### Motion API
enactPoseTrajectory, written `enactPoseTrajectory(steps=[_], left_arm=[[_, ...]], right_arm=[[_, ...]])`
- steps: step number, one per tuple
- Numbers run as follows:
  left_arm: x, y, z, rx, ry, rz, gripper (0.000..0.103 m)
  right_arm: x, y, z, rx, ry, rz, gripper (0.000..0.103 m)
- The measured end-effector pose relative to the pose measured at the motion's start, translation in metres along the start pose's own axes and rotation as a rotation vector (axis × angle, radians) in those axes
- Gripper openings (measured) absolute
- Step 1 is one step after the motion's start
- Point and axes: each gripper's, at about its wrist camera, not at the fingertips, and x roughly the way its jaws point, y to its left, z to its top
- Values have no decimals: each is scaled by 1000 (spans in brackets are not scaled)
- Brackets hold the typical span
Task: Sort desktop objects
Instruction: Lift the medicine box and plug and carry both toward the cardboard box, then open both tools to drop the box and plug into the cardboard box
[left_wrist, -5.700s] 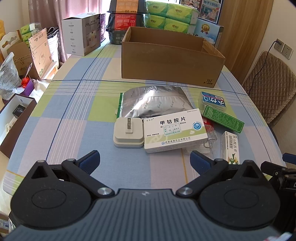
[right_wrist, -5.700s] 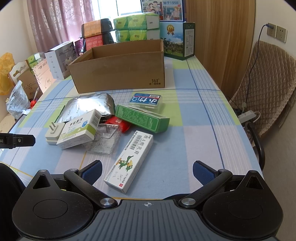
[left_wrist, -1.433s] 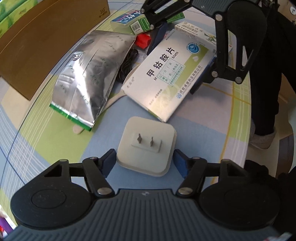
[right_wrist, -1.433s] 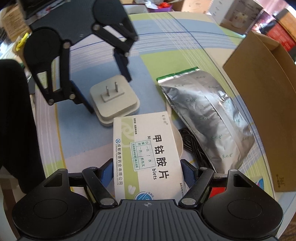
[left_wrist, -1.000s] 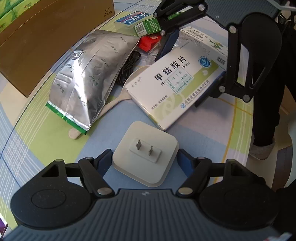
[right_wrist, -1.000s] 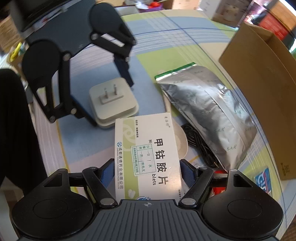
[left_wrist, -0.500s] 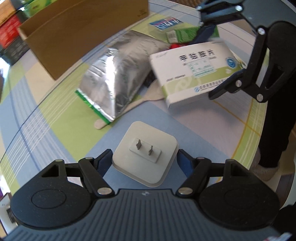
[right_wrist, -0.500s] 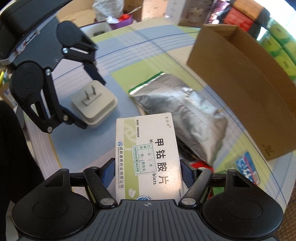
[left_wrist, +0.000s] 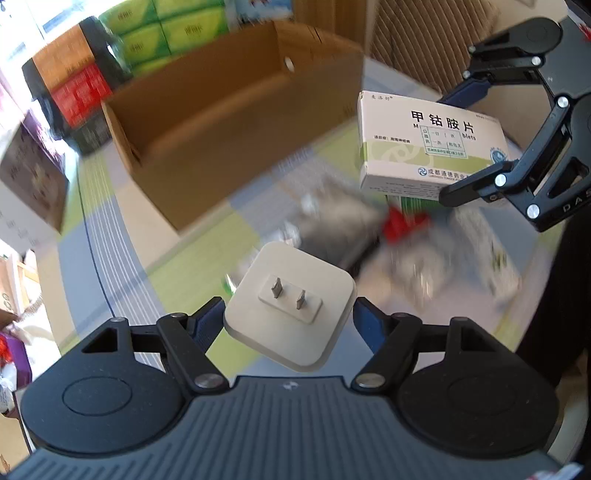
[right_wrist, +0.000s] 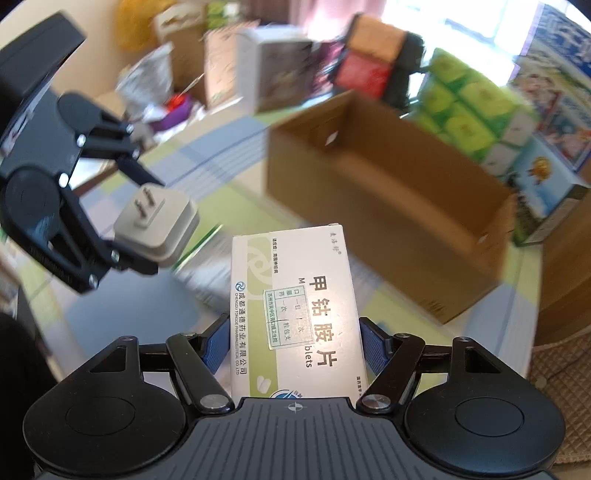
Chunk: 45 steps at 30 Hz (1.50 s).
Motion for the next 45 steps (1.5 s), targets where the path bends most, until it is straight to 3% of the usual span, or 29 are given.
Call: enactPoseTrajectory(steps=[7,13,18,26,34,35,37,39,45], left_arm=[[5,23,94,-55,-61,63,72],[43,59,157,-163,-91,133,72],[81,90,189,-268,-98,131,72],[138,107,201,-298,-44,119,72],[173,106,192,-318,-6,110,72],[175,107,191,-323,-4,111,73],[175,107,188,-344,-17,117,85],[173,107,186,-352,-27,112,85],[146,103,180,-344,-73,120,85]], right_arm=[[-6,-85,46,139,-71,-75,69],[33,-157,70,316,-85,-113,69],[71,-191,81,407,-84,-144,69],[125,-213,95,385,1,-123,69],[155,-214,82,387,46,-121,69],[156,-213,82,388,46,-121,69],[157,-213,80,387,30,-117,72],[155,-213,81,391,24,-119,87],[125,-203,81,377,-40,-128,88]])
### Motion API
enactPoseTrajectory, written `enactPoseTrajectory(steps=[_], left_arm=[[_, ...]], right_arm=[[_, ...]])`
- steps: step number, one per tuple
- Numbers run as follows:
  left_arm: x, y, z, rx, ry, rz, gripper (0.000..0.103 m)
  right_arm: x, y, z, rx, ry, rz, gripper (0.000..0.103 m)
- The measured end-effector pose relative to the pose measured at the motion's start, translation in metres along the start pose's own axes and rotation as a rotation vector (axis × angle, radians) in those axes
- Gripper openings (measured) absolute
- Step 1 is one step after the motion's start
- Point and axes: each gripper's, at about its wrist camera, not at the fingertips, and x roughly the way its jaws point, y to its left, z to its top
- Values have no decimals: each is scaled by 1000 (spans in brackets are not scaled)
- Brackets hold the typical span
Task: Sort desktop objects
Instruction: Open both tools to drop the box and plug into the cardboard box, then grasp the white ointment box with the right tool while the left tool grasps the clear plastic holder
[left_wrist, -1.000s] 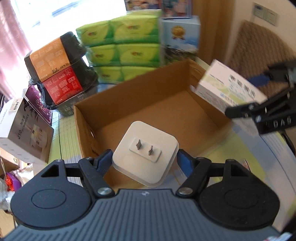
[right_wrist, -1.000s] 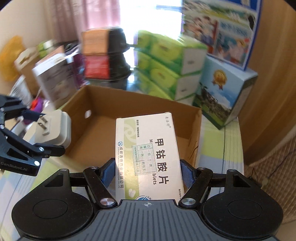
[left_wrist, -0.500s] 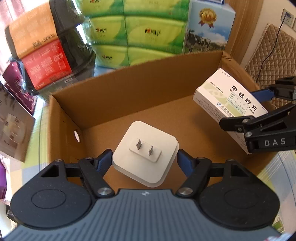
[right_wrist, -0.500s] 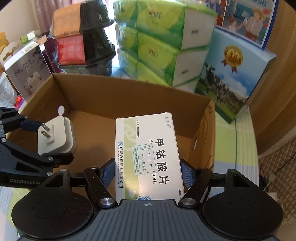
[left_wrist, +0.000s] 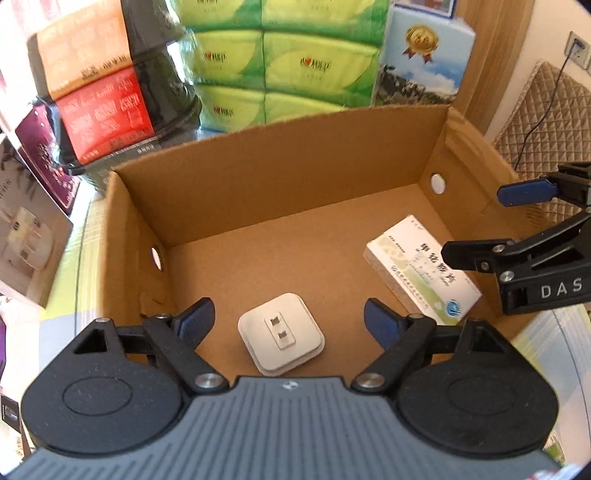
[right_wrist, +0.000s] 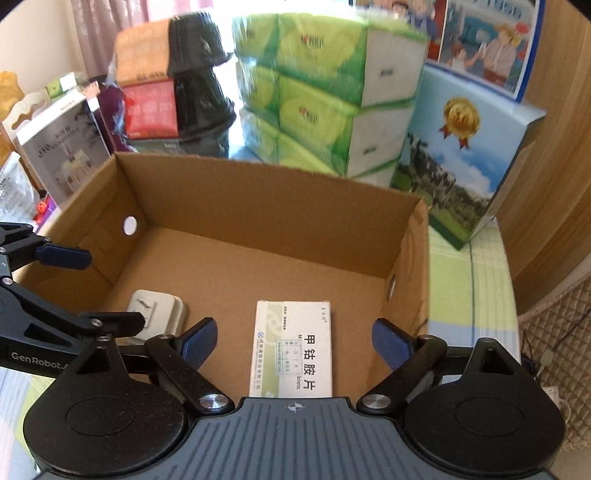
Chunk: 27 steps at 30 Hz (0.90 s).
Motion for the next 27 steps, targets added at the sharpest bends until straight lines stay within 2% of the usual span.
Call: enactPoseTrajectory(steps=[6,11,19,24,27], left_arm=[[-54,-1,-14,-7,-64,9,85],[-112,1,-47,-31,-120,13,86],[-162,-17,-137,-37,-103,5,89],[-179,-47,-199,70,-100,25,89],[-181,-64,-233,107,-99,4,89]], right_arm=[[-63,9,-14,-9,-81,8,88],[-124,23,-48,-31,-122,22,88],[-188,59,-150,-38,-131,79,89],[-199,78,-228,-13,-97,74,89],[-201,81,-270,52,-69,60,89]])
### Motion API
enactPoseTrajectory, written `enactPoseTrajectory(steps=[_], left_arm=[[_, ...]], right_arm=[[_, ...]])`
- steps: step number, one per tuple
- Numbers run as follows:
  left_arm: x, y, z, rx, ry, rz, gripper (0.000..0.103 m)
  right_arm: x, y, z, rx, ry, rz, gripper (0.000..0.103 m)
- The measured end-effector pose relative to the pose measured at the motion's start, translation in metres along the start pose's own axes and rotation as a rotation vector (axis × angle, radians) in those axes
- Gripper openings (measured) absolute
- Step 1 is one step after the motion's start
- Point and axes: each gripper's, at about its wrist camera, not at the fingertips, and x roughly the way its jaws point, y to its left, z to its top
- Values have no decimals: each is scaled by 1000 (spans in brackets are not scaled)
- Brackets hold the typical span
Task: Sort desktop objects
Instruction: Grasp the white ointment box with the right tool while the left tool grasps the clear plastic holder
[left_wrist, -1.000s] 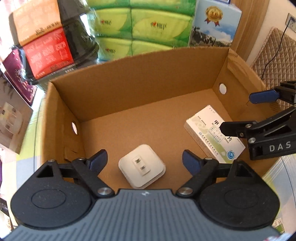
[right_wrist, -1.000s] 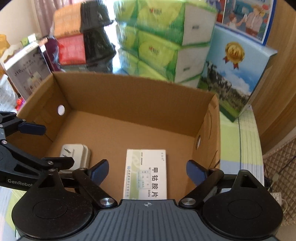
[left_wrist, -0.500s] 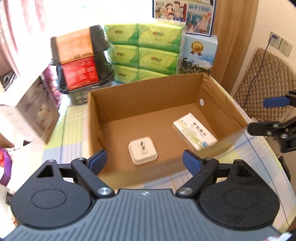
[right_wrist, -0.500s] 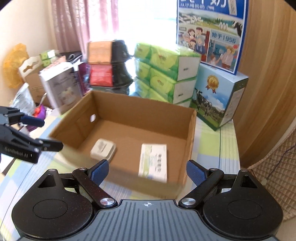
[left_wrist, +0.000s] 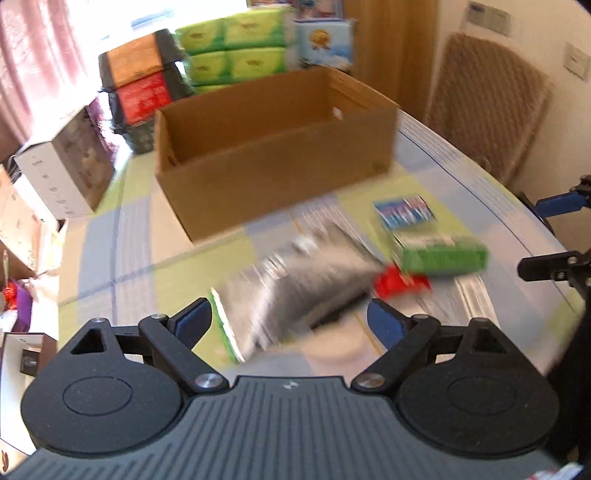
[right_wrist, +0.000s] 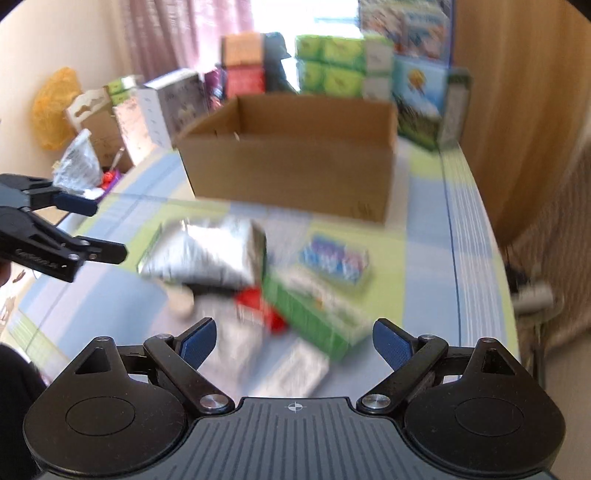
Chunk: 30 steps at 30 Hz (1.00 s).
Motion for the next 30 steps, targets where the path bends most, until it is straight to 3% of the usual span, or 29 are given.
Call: enactPoseTrajectory(steps=[6,15,23,25,27,30], left_arm=[[7,-29,-46,-40,0,-30,90],[25,-30,-70,-200,3,-20,94],[40,-25,-73,-249,22,-42,94],[43,-28,-72,-245,27,-68,94],[47,-31,-72,-247,31,-81,94],[53,-38,-70,-249,27,-86,94]], right_arm=[[7,1,-57,185,38,-28,89],[36,15,-82,224,54,-61,87],[66,27,-85,197,50,-76,60],[68,26,-83,173,46,-96,42],[70,20,-81,183,44,-108,36],[69,6,-80,205,39,-119,36]])
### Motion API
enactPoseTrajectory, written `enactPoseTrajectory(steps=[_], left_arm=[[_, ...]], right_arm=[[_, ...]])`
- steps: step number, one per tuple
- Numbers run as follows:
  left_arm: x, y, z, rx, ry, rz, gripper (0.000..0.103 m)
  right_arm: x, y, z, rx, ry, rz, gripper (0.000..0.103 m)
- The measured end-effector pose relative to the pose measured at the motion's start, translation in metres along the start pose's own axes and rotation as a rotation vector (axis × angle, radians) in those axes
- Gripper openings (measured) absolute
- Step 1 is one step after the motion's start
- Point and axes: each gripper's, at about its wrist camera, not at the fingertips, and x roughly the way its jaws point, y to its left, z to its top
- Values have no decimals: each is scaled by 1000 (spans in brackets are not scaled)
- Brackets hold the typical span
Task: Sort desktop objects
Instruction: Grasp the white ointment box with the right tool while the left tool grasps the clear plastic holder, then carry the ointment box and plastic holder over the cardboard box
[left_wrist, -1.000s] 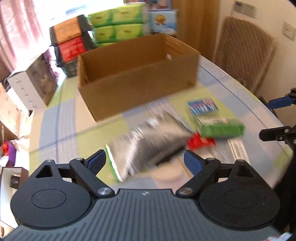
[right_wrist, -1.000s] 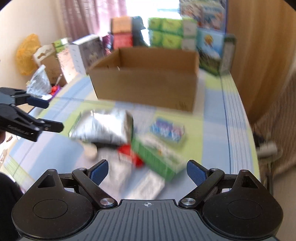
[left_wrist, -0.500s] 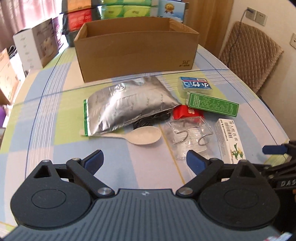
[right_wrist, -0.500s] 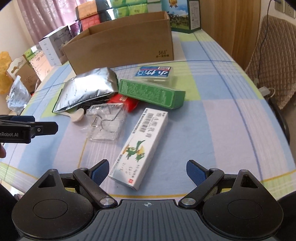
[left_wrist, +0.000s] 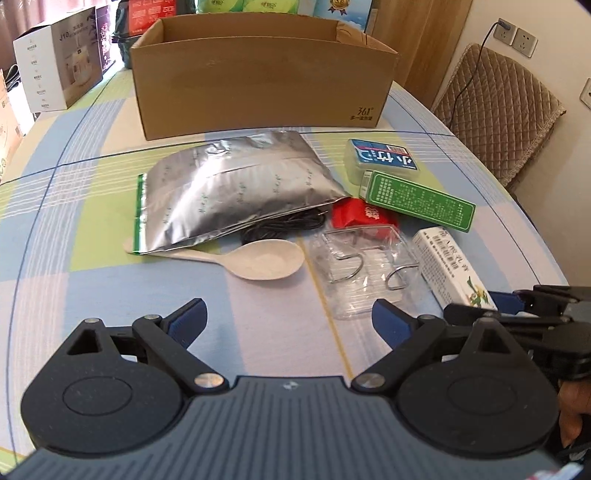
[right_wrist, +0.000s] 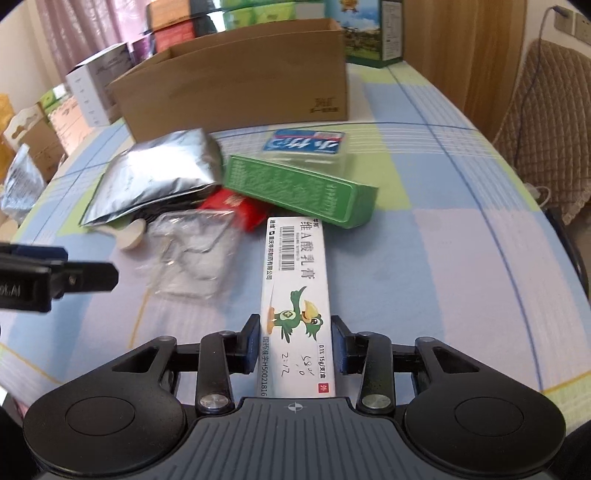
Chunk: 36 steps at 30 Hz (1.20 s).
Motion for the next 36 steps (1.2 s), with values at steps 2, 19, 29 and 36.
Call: enactPoseTrajectory(steps=[2,19,29,36], left_arm=[[4,-6,0,0,-1,-19,94],[57,-52,13,-5,-34,-41,93],[57,-60,12,41,-33,17,64],[41,-67,-4,104,-26,21,60]], right_arm=[[0,-11,2,23,-7,-13,35],[-2,-38,5,52,-56,-28,36],[0,-28,2,-24,-68,-52,36],[0,-25,0,-49,-70,-63,36]])
